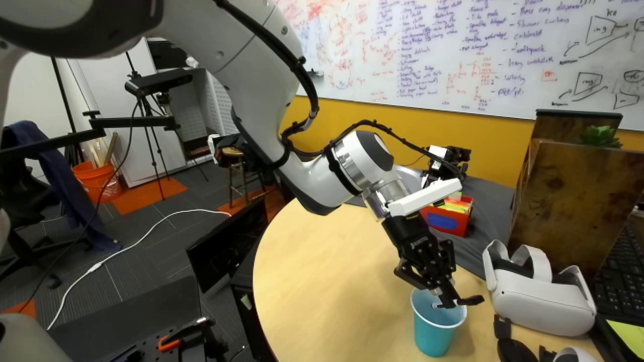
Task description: Put the sharpie in the cup
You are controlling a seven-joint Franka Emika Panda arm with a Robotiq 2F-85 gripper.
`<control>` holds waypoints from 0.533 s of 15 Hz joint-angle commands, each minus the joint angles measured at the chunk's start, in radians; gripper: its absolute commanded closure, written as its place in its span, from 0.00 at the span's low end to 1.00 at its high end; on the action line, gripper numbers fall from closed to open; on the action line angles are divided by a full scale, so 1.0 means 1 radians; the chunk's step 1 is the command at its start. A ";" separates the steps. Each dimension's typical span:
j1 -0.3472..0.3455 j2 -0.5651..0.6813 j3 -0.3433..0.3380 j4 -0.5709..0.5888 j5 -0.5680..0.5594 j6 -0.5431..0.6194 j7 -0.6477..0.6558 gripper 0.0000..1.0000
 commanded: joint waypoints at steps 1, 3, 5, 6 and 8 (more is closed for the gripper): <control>0.000 0.028 0.005 0.030 -0.015 0.011 0.021 0.97; 0.002 0.034 0.007 0.035 -0.017 0.013 0.023 0.62; 0.002 0.038 0.008 0.040 -0.016 0.015 0.024 0.49; 0.002 0.040 0.009 0.043 -0.015 0.016 0.024 0.42; 0.003 0.039 0.009 0.046 -0.014 0.017 0.026 0.27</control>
